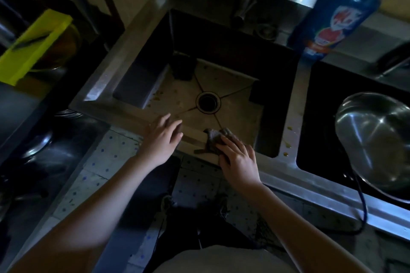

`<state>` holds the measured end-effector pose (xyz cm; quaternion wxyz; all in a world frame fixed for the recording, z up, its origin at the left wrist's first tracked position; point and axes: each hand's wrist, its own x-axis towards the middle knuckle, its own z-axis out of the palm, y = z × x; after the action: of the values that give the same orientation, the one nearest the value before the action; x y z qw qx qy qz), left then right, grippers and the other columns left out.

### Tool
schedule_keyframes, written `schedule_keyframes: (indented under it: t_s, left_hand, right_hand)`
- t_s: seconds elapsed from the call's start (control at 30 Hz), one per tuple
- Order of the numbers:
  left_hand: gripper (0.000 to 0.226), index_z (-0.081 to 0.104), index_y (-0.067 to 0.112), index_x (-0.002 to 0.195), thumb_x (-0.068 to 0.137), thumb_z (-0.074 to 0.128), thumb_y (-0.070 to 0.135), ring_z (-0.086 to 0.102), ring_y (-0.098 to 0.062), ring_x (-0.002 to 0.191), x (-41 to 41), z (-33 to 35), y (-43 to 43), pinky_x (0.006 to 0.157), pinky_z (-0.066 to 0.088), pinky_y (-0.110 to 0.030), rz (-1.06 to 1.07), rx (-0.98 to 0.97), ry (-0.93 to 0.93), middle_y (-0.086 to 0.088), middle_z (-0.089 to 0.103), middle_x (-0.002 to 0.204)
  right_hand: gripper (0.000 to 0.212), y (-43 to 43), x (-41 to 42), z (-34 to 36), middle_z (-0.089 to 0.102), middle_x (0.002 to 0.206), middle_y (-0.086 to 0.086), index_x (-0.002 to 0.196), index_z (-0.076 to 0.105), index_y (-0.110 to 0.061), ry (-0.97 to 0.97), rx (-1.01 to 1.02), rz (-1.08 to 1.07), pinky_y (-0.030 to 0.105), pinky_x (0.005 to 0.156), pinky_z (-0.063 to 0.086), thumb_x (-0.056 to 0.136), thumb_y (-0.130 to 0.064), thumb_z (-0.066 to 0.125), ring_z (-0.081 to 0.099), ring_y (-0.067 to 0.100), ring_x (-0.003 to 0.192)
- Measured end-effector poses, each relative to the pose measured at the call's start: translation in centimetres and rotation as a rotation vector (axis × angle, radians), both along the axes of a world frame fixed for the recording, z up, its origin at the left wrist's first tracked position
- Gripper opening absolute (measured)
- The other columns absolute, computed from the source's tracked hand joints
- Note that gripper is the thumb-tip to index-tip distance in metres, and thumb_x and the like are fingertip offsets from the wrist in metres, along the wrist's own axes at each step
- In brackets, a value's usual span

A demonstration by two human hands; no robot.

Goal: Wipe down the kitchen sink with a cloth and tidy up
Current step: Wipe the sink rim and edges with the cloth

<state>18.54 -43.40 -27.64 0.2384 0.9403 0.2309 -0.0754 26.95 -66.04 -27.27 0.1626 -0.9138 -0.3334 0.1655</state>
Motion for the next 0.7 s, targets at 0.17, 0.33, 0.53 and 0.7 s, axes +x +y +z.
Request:
schedule_keyframes:
  t_s: [0.17,0.33,0.53,0.7]
  left_hand:
    - [0.041,0.044,0.026,0.135,0.095,0.043,0.039,0.022,-0.029,0.138,2.1,0.4,-4.4,0.111,0.02,-0.044,-0.009,-0.058,-0.005,-0.005,0.025,0.152]
    - [0.041,0.044,0.024,0.135,0.096,0.044,0.036,0.022,-0.03,0.139,4.0,0.9,-7.9,0.115,0.015,-0.049,-0.016,-0.081,-0.007,-0.007,0.024,0.152]
    - [0.042,0.042,0.024,0.137,0.096,0.044,0.035,0.018,-0.03,0.139,5.2,0.8,-11.2,0.114,0.014,-0.047,-0.049,-0.099,0.026,-0.005,0.021,0.153]
    - [0.043,0.042,0.022,0.137,0.095,0.048,0.032,0.02,-0.034,0.137,5.8,0.2,-12.7,0.112,0.018,-0.048,-0.034,-0.126,0.046,-0.006,0.025,0.151]
  right_hand:
    - [0.037,-4.8,1.2,0.2,0.047,0.145,-0.009,0.124,0.062,-0.025,-0.03,0.008,-0.016,0.047,0.113,0.022,0.088,-0.022,0.055,0.035,0.017,0.14]
    - [0.036,-9.4,2.8,0.2,0.056,0.137,-0.005,0.114,0.068,-0.02,-0.082,0.02,0.007,0.054,0.111,0.03,0.079,-0.014,0.064,0.044,0.021,0.135]
    - [0.034,-13.3,5.4,0.1,0.06,0.132,-0.007,0.106,0.072,-0.022,-0.109,0.014,0.097,0.05,0.109,0.036,0.077,-0.007,0.062,0.046,0.023,0.133]
    - [0.022,-14.8,7.5,-0.1,0.068,0.121,-0.005,0.089,0.073,-0.023,-0.167,0.122,0.139,0.043,0.108,0.039,0.08,-0.018,0.053,0.054,0.026,0.126]
